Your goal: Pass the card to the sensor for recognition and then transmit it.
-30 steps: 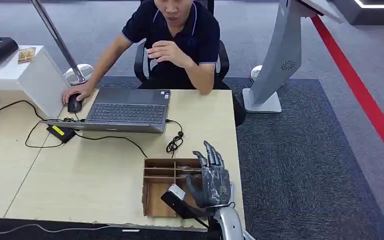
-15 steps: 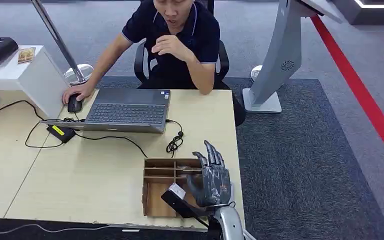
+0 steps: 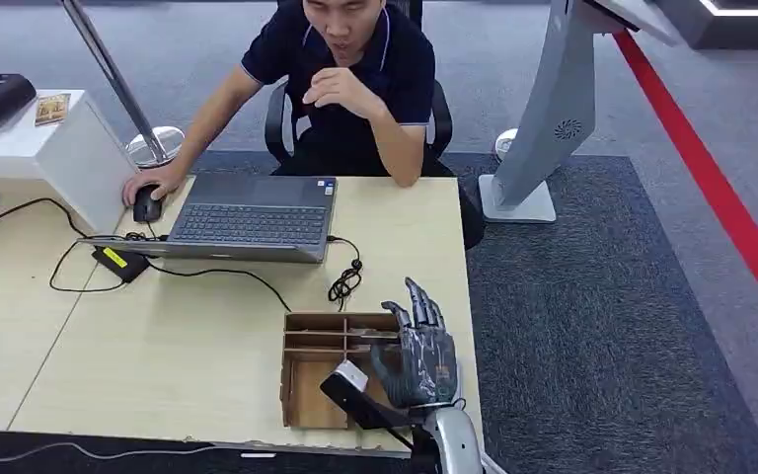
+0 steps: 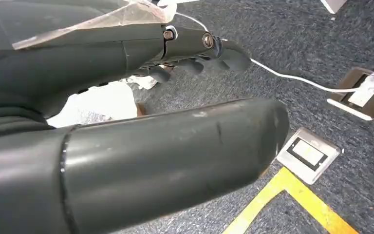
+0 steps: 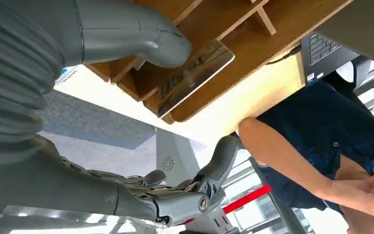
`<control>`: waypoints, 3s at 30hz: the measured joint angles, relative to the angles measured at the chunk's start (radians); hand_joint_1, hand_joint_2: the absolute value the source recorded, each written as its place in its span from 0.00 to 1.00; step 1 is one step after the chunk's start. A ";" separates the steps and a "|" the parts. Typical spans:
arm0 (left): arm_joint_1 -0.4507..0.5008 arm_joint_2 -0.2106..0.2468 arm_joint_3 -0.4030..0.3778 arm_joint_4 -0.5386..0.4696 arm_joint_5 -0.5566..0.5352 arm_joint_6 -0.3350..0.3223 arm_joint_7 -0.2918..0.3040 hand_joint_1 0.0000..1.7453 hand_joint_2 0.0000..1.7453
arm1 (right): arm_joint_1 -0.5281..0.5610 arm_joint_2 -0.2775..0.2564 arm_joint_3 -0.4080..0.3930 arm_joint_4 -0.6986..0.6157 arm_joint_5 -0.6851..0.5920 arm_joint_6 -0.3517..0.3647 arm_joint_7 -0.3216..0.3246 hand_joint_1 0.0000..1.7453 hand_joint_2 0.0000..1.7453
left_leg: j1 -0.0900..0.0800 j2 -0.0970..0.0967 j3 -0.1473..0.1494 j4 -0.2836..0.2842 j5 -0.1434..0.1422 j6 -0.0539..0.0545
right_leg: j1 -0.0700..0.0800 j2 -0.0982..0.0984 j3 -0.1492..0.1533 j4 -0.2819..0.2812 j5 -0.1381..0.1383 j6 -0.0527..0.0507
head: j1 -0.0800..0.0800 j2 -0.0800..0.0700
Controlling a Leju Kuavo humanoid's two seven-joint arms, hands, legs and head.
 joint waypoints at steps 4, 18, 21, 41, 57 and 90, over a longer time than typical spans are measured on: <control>0.000 0.000 0.000 0.000 0.000 0.000 0.000 0.00 0.00 | 0.000 0.000 0.000 0.000 -0.002 0.001 0.001 0.35 1.00 | 0.000 0.000 0.000 0.000 0.000 0.000 | 0.000 0.000 0.000 0.000 0.000 0.000 | 0.000 0.000; 0.000 0.000 0.000 0.000 0.000 0.000 0.000 0.00 0.00 | 0.000 -0.002 0.001 0.000 -0.002 0.002 0.001 0.32 1.00 | 0.000 0.000 0.000 0.000 0.000 0.000 | 0.000 0.000 0.000 0.000 0.000 0.000 | 0.000 0.000; 0.000 0.000 0.000 0.000 0.000 0.000 0.000 0.00 0.00 | 0.000 -0.002 0.001 0.000 -0.002 0.002 0.001 0.34 1.00 | 0.000 0.000 0.000 0.000 0.000 0.000 | 0.000 0.000 0.000 0.000 0.000 0.000 | 0.000 0.000; -0.001 0.000 0.000 0.000 -0.001 -0.002 0.000 0.00 0.00 | 0.001 -0.002 0.002 -0.001 -0.006 0.017 0.005 0.28 1.00 | 0.000 0.000 0.000 0.000 0.000 0.000 | 0.000 0.000 0.000 0.000 0.000 0.000 | 0.000 0.000; -0.003 0.000 0.000 0.000 -0.003 -0.008 0.000 0.00 0.00 | 0.001 -0.002 0.002 -0.001 -0.006 0.023 0.005 0.41 1.00 | 0.000 0.000 0.000 0.000 0.000 0.000 | 0.000 0.000 0.000 0.000 0.000 0.000 | 0.000 0.000; -0.006 0.000 0.000 0.000 -0.008 -0.012 0.000 0.00 0.00 | 0.001 -0.002 0.006 -0.001 -0.008 0.021 0.010 0.44 1.00 | 0.000 0.000 0.000 0.000 0.000 0.000 | 0.000 0.000 0.000 0.000 0.000 0.000 | 0.000 0.000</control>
